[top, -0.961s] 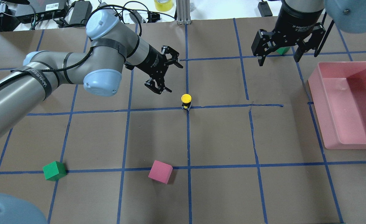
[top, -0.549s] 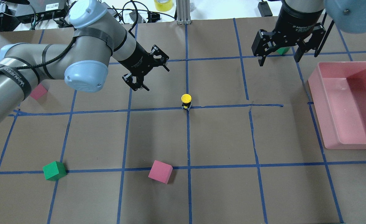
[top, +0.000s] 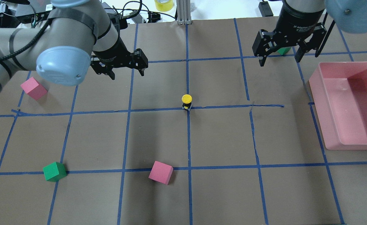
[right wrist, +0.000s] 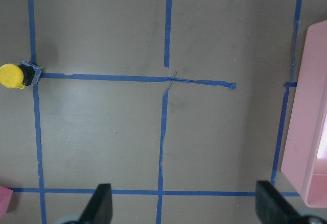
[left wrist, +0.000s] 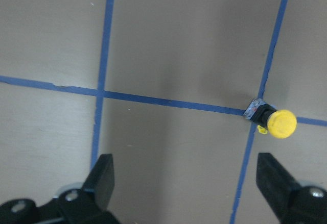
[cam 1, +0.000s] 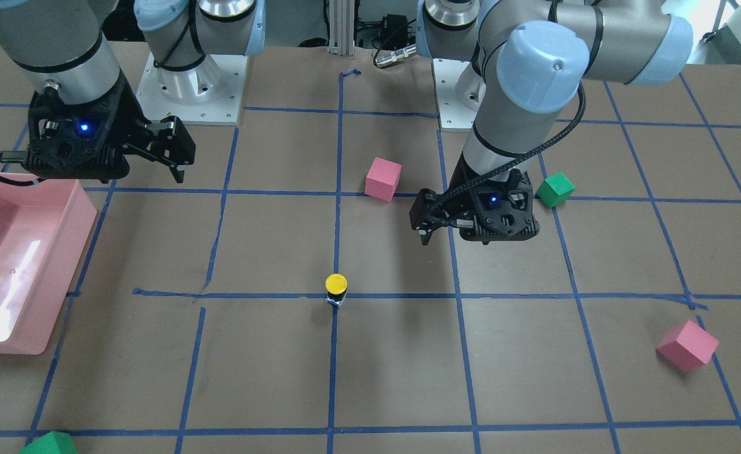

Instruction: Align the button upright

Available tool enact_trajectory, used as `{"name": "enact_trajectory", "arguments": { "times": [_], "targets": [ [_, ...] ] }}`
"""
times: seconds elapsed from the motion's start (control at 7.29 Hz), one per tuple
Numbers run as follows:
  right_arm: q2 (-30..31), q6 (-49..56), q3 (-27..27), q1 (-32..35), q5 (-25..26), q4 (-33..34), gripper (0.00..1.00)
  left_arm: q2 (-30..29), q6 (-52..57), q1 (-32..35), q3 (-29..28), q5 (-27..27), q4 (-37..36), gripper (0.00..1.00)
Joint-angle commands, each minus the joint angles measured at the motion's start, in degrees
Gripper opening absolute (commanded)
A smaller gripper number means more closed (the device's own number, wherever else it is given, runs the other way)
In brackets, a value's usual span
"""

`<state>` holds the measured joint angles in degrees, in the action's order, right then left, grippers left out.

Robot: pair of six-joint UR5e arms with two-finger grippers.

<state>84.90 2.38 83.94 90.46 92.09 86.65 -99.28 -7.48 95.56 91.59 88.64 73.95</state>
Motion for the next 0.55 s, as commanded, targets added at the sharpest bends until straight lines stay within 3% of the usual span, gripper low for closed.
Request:
{"name": "enact_trajectory", "arguments": {
  "times": [0.0,0.14,0.41],
  "targets": [
    [0.0,0.08,0.0,-0.02,0.02,0.01,1.0,0.23,2.21,0.07,-13.12,2.5,14.57,1.0],
    [0.0,-0.01,0.0,-0.02,0.1,-0.08,1.0,1.71,2.21,0.68,-14.15,2.58,18.48,1.0],
    [0.0,0.17,0.0,-0.11,0.1,-0.08,1.0,5.31,2.21,0.6,-9.08,2.59,14.77,1.0]
  ]
}}
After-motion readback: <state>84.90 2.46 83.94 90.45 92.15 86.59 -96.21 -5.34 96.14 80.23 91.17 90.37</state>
